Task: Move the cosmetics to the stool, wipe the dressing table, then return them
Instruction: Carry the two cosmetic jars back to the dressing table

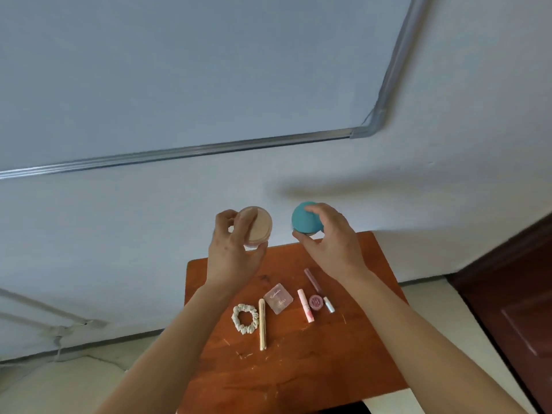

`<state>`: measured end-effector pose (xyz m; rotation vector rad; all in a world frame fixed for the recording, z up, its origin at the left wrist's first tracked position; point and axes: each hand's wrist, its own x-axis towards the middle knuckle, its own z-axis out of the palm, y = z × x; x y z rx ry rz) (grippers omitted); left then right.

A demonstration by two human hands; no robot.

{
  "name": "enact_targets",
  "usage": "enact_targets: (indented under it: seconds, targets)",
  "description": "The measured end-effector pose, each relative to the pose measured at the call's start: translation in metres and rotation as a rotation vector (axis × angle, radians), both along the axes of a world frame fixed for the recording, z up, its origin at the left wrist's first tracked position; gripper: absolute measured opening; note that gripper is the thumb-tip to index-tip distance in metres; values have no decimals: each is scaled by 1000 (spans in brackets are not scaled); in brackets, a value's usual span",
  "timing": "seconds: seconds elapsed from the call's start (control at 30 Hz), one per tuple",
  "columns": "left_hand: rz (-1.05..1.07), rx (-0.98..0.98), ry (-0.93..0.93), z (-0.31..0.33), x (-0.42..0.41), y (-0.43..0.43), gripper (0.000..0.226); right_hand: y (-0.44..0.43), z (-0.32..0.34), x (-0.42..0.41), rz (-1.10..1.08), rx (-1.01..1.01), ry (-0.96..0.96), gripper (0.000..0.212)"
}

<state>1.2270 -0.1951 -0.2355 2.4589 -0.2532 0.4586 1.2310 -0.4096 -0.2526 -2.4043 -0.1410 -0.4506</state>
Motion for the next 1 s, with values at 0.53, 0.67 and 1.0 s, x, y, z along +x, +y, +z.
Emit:
enact_targets:
  seconds: [0.53, 0.67, 1.0]
  targets:
    - [-803, -226, -132, 50, -119, -186, 61, -121, 67, -299, -808, -77, -147, 50]
    - [-1007, -241, -205, 64, -206, -261, 57, -168, 76, -406, -1042, -64, -244, 48]
    - [-1404, -285, -145, 49, -499, -437, 52, -264, 57, -718, -1406, -21, -205, 47]
